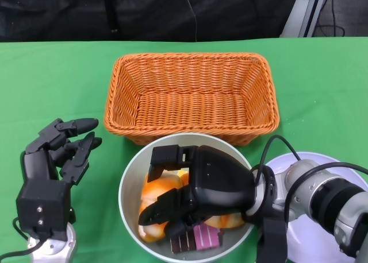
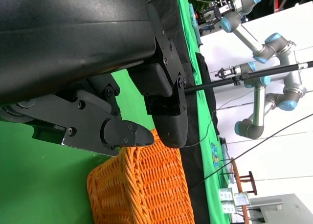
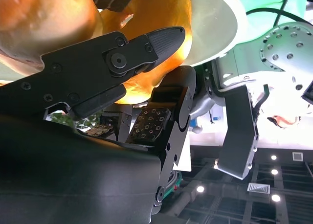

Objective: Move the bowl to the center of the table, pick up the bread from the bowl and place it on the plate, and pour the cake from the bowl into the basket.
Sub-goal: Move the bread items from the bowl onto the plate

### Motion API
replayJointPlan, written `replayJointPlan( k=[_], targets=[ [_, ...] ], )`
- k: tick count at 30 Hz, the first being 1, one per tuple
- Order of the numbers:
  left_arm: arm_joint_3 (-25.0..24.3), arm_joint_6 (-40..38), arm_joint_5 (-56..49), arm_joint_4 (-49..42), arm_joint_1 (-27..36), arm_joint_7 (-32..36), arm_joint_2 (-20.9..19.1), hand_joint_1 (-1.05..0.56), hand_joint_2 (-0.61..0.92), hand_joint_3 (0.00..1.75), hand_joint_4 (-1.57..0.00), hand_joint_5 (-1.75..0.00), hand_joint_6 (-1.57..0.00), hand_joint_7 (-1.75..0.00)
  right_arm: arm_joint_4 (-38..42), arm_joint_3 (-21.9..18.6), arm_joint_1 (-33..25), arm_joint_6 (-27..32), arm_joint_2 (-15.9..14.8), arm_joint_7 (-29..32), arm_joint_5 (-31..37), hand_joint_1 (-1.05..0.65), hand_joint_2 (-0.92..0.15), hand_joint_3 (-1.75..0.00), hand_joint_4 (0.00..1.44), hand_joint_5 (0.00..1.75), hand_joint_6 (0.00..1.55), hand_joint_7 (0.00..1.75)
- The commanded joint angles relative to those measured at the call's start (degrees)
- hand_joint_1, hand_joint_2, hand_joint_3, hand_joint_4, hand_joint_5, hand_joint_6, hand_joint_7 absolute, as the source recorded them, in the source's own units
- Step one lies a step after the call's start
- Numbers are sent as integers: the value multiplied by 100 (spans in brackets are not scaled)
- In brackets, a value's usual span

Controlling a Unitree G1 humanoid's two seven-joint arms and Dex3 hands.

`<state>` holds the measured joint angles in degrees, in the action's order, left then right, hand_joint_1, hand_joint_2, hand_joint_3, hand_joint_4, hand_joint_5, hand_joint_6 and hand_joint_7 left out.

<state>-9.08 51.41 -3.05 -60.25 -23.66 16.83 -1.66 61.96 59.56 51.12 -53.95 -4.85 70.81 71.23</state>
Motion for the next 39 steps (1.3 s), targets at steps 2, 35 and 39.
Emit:
replayJointPlan(
  k=[2,35,39],
  targets=[
    [-62,108,80,-97,-72,-52,-49,-16,92,28,-102,-47,-98,-57,-107,-113,160,-268,-167,-12,-191,-29,-84,-1,84,117,125,1],
    [-130,-106,83,-40,7,-218,-150,-15,92,29,-103,-43,-97,-56,-1895,-2513,-874,-2222,-1110,-3311,-3529,-28,-92,-5,77,117,130,5],
    [-135,-127,44,-24,12,-151,-152,-13,92,29,-105,-42,-98,-56,-2230,-2893,-1201,-2232,-1159,-4120,-4250,-29,-92,-10,76,120,129,7]
  ],
)
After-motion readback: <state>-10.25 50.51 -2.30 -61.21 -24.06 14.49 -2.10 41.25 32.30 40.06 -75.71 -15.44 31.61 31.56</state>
